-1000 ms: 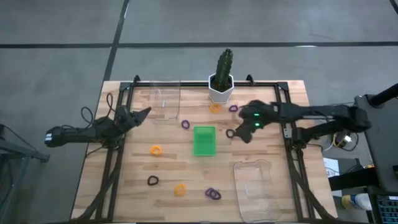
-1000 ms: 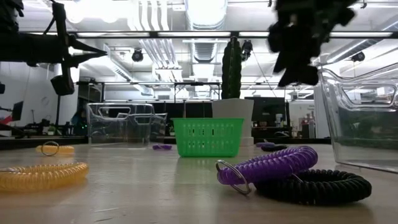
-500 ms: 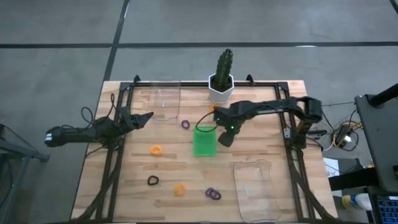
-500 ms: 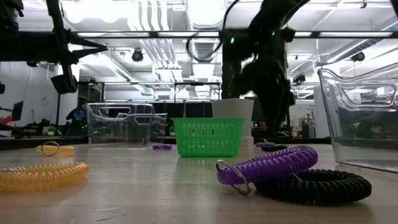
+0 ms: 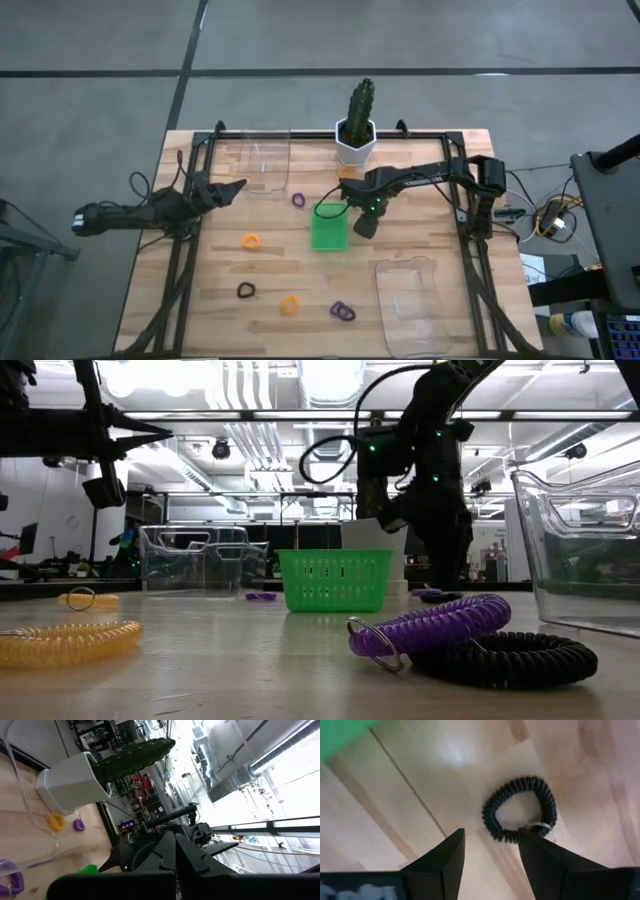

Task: Sort spring keychains
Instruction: Put the top black spring keychain into the bottom transparent bin

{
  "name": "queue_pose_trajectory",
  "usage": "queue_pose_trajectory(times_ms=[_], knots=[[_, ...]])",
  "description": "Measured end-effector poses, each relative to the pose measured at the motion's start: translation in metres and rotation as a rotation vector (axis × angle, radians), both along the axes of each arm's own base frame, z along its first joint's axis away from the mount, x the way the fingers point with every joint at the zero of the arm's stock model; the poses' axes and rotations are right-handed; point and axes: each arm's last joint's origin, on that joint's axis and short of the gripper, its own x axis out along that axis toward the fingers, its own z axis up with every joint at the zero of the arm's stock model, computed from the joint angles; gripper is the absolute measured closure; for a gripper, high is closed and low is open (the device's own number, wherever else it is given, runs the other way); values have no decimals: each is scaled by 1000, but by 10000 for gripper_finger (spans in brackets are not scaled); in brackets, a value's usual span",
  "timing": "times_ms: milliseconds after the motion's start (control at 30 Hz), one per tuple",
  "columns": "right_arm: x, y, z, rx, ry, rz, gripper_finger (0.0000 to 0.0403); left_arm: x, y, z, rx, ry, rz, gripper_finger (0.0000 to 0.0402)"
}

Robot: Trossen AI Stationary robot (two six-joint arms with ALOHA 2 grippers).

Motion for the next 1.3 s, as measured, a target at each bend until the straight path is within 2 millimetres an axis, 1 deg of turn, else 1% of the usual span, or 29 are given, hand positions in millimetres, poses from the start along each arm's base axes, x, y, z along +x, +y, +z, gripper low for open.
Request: queue_pose_trajectory(times_ms=[200, 300, 367, 400, 500, 533, 600, 700, 767, 833, 933, 1000, 1133, 1300], knots=[[-5, 2, -11, -8, -15, 15, 226, 0, 0, 0, 0, -4, 0, 402], [-6, 1, -12, -30, -7, 13, 241, -1, 0, 2, 0, -23, 1, 402], [-6, 1, -12, -34, -6, 17, 268, -1, 0, 3, -1, -31, 8, 402], [-6, 1, -13, -36, -4, 21, 287, -1, 0, 3, -1, -31, 10, 402], [-7, 0, -15, -32, -2, 32, 365, -1, 0, 3, -1, -35, 12, 402], [-8, 0, -15, -26, 1, 33, 376, -1, 0, 3, -1, -35, 11, 402], [-8, 0, -14, -25, -1, 30, 385, -1, 0, 3, -1, -35, 12, 402], [-8, 1, -8, -12, 5, 25, 391, -1, 0, 3, -1, -35, 12, 402], [-8, 2, 3, 6, -10, 16, 393, -1, 0, 3, -1, -34, 12, 402], [-7, 4, 19, 9, -53, 12, 394, -1, 0, 3, -1, -34, 12, 402], [-13, 8, 41, 43, -69, -14, 394, -1, 0, 3, -1, -34, 12, 402], [-17, 14, 60, 72, -100, -41, 394, -1, 0, 3, -1, -34, 12, 402], [-29, 37, 100, 154, -189, -67, 394, -1, 0, 3, 4, -31, 13, 402], [-45, 74, 143, 288, -285, -94, 395, -1, 0, 3, 13, -25, 14, 402]])
